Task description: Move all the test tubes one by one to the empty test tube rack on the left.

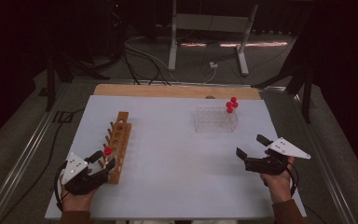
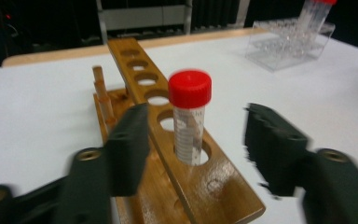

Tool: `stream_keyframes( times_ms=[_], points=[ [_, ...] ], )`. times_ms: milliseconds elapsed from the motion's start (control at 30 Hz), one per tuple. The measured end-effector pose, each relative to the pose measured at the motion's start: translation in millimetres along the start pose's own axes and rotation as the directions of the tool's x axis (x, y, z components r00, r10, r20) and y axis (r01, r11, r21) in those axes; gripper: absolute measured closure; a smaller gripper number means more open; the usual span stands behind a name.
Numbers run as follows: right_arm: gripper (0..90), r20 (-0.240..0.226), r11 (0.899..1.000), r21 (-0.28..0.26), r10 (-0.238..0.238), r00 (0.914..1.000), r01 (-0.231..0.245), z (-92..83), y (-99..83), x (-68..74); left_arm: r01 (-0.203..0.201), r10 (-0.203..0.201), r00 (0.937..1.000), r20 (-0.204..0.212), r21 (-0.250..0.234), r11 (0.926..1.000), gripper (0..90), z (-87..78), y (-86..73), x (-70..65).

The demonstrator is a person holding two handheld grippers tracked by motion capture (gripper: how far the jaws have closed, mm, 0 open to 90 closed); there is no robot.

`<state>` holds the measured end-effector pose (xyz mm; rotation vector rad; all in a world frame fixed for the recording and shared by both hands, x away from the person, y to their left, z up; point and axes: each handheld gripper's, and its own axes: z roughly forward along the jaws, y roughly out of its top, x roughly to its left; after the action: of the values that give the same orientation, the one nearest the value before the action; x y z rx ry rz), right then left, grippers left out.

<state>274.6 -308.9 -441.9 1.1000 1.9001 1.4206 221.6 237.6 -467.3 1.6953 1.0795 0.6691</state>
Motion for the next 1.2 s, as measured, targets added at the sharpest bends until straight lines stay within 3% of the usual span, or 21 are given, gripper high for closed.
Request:
stream_keyframes(
  times_ms=[33, 167, 300, 367, 633, 933, 1200],
  points=[
    [1.4, 0.000, 1.000, 0.000, 0.000, 1.0000, 0.000, 0.0, 0.0, 0.0, 0.002, -0.002, 1.0000, -0.005, -0.010, 0.9999, 36.7, -0.8, 0.8, -0.9],
    [1.4, 0.004, 1.000, -0.001, 0.001, 1.0000, -0.001, 0.2, 0.4, -0.5, 0.006, -0.007, 0.9998, -0.019, -0.047, 0.9989, 20.6, -3.0, 7.9, -5.1],
    [1.4, 0.007, 1.000, 0.000, -0.001, 1.0000, 0.001, 0.8, 1.5, -0.8, 0.008, -0.009, 0.9998, -0.018, -0.087, 0.9962, 16.7, -3.3, 18.8, -11.4],
    [1.4, 0.006, 1.000, 0.000, -0.001, 1.0000, 0.001, 1.3, 2.6, -0.7, -0.007, 0.005, 0.9998, -0.018, -0.094, 0.9956, 14.9, -2.0, 24.5, -14.5],
    [1.4, 0.024, 1.000, 0.005, -0.004, 0.9997, 0.004, 7.1, 8.8, -1.7, 0.001, 0.001, 0.9999, 0.016, -0.118, 0.9930, 1.9, 12.6, 41.8, -27.7],
    [1.5, 0.051, 1.000, 0.006, -0.015, 0.9986, 0.014, 20.3, 26.4, -5.2, -0.013, 0.021, 0.9975, 0.067, -0.120, 0.9927, 1.1, 28.4, 46.6, -44.8],
    [3.7, 0.076, 1.000, 0.019, -0.014, 0.9970, 0.012, 41.1, 39.5, -11.1, -0.013, 0.023, 0.9961, 0.085, -0.120, 0.9927, 1.1, 31.4, 42.7, -46.6]
  ],
)
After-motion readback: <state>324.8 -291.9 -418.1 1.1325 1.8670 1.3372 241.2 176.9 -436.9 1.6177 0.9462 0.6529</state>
